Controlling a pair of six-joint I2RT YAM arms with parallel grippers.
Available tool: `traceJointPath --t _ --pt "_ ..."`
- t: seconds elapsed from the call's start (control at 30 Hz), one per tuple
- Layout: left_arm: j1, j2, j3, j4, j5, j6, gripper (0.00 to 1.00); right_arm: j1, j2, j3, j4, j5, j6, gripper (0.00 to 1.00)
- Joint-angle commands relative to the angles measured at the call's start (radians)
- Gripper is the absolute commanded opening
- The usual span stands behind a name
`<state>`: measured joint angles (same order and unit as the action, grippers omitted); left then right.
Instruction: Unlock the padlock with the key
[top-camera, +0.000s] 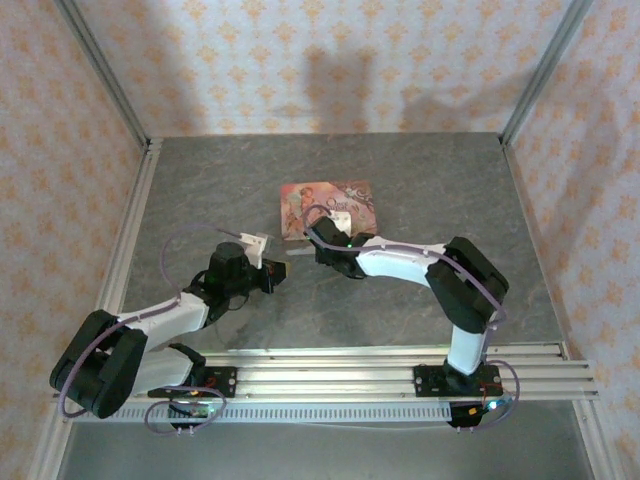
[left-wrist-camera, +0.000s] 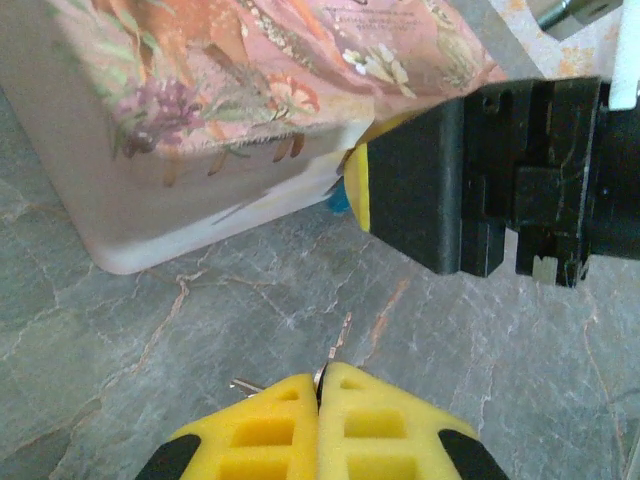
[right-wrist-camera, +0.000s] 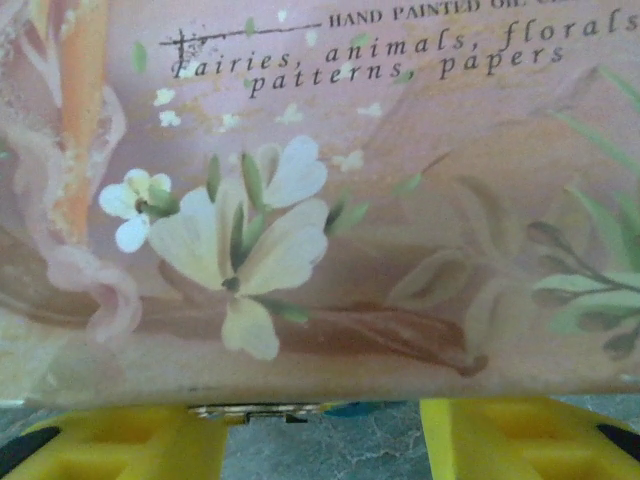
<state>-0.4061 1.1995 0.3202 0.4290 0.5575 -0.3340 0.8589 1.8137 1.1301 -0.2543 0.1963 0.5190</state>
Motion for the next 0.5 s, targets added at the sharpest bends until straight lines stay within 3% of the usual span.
traceJointPath --t 0.0,0.47 --pt "-0.005 -0.015 -0.014 -0.014 -0.024 0.020 0.00 0.002 0.032 0.037 -0.023 0.053 0.014 0.51" --pt "-0.005 -0.060 -0.029 -0.040 -0.030 0.029 0.00 -0.005 0.121 0.109 -0.042 0.051 -0.007 0.42"
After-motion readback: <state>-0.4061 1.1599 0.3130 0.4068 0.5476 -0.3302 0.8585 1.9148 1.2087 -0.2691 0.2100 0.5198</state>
